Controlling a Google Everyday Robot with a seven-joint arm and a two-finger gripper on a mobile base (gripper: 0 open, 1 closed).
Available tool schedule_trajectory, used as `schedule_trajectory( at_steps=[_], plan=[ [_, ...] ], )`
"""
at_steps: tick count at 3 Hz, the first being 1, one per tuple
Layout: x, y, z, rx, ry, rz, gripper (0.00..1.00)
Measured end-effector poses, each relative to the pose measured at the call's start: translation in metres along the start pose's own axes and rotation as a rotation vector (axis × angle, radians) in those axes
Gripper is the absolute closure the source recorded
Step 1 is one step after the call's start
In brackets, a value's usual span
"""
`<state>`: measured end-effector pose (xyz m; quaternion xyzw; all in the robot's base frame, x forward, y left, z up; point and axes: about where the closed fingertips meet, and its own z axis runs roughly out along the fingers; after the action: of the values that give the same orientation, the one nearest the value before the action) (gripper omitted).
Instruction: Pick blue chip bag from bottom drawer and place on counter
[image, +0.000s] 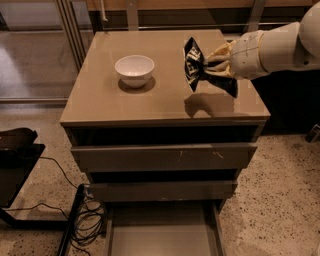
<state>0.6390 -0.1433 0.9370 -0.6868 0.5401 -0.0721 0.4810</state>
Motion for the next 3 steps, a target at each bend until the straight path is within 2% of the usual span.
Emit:
schedule_trajectory(
  at_steps=[1,2,3],
  plan=[
    [0.027,-0.008,0.014,0.03,0.009,0.061,1.0],
    [0.048,-0.005,0.03,0.05,-0.004,0.123,1.0],
    [0.056,0.003,0.055,0.062,-0.054,0.175,0.82]
  ],
)
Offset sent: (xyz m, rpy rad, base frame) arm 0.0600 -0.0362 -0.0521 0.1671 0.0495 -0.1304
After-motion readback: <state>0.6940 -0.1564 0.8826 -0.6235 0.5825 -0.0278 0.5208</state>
